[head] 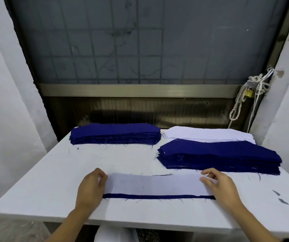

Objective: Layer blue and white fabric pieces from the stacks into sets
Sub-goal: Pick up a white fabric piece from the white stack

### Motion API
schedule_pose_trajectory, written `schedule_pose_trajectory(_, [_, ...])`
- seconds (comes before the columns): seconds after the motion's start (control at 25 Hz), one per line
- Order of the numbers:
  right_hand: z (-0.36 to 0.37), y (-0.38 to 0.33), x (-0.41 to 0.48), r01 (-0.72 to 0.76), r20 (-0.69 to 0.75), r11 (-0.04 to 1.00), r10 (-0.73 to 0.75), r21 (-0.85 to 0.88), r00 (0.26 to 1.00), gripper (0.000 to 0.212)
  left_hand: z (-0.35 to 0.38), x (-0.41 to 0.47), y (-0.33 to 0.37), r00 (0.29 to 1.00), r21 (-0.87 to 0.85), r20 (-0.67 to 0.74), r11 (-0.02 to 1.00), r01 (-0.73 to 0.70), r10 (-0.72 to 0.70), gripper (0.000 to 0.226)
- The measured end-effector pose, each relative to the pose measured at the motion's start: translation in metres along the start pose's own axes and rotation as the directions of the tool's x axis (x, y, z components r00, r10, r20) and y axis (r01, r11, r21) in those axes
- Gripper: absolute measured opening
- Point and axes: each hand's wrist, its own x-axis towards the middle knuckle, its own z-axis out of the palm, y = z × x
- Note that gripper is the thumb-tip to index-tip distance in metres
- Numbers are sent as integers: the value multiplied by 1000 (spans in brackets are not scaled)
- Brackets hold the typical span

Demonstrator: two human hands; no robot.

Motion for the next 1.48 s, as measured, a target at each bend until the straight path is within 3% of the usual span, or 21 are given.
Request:
schedule_pose_trajectory(0.6, [6, 2, 0, 75, -61, 970, -91, -231, 994, 21, -3, 6, 4, 999, -122, -19, 992, 23, -26, 16])
schedule_pose_trajectory(0.76, [4, -4, 4, 97, -101, 965, -124, -242, 987, 19, -10, 8, 6, 999, -180, 30, 982, 50, -46, 23])
schedule_pose_trajectory(0.96, [1, -34, 40, 137, -150, 976, -162, -167, 975, 17, -20, 48, 16, 999, -109, 33, 993, -39, 43, 24])
schedule_pose_trajectory(1.12, [13, -69, 90, 141, -90, 985, -150, -97, 985, 16, -22, 112, 38, 994, -155, -8, 982, -108, 108, 15])
schedule_pose_trajectory(1.28, [48, -105, 146, 167, 8, 979, -167, -116, 986, 13, -13, 185, 59, 996, -115, 33, 990, -81, 86, 8])
schedule_pose_trajectory(1.48, [97, -131, 202, 193, 137, 974, -176, -116, 975, 10, 6, 252, 65, 987, 62, 140, 994, -85, 76, 29])
